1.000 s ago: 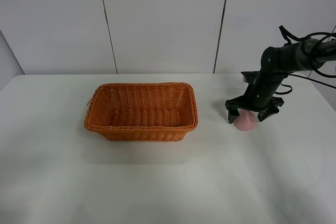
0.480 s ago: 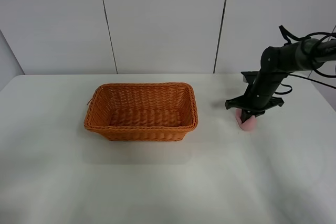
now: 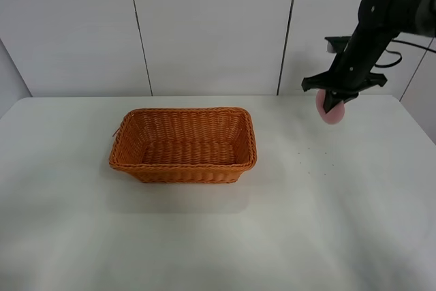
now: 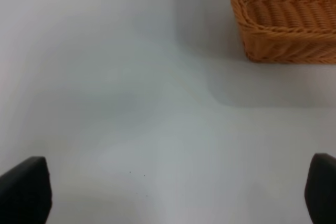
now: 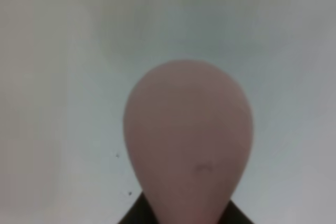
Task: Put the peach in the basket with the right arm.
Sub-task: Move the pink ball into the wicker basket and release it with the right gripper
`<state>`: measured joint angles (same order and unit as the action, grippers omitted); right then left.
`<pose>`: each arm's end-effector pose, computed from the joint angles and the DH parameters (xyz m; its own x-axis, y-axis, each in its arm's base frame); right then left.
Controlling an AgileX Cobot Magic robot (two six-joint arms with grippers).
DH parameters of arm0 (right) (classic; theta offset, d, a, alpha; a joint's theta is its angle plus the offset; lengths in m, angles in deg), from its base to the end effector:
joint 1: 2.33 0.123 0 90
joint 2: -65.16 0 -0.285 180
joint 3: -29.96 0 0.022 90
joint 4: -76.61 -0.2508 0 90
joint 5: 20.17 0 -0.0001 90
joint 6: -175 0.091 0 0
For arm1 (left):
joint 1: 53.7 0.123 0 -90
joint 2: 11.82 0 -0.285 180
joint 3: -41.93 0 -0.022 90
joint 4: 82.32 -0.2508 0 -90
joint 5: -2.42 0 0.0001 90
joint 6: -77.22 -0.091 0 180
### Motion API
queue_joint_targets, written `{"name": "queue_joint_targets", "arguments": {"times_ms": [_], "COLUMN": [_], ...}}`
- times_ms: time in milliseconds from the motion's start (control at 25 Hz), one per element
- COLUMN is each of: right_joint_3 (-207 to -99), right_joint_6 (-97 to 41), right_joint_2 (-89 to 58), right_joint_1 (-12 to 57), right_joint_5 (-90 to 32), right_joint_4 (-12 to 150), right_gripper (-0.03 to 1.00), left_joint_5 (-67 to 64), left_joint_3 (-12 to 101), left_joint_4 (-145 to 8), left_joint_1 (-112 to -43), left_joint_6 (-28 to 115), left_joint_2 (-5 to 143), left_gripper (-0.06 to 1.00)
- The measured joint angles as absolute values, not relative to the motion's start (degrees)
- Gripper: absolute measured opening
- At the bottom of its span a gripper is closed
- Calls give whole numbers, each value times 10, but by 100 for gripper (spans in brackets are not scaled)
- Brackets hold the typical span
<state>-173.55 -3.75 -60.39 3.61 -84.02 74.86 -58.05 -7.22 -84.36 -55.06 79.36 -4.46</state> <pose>0.4351 0.0478 0.2358 -0.9679 -0.0653 -0.2429 -0.0760 0.9965 0.0352 -0.0045 0.0029 0.2749 -0.4531 -0.0090 -0.8914 -0.0128 0.9999 -0.0036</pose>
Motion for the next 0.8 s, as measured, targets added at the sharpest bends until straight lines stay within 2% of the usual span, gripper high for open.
{"name": "queue_joint_targets", "arguments": {"times_ms": [160, 400, 560, 800], "right_joint_3": [-1808, -1860, -1867, -1867], "right_joint_6": [-37, -37, -37, -37], "right_joint_2": [-603, -603, -603, -603], "right_joint_1": [36, 58, 106, 221], "right_joint_5": [-890, -898, -899, -899], "right_joint_4": [761, 771, 772, 771], "right_gripper": [0, 0, 0, 0], "left_joint_5": [-580, -580, -580, -580], "left_joint_3": [-72, -72, -72, -72], "left_joint_4": [-844, -844, -844, -844], "left_joint_1": [-551, -551, -551, -551], "left_joint_6": [794, 794, 794, 794], "left_joint_2": [-45, -45, -45, -45], "left_gripper": [99, 99, 99, 99]}}
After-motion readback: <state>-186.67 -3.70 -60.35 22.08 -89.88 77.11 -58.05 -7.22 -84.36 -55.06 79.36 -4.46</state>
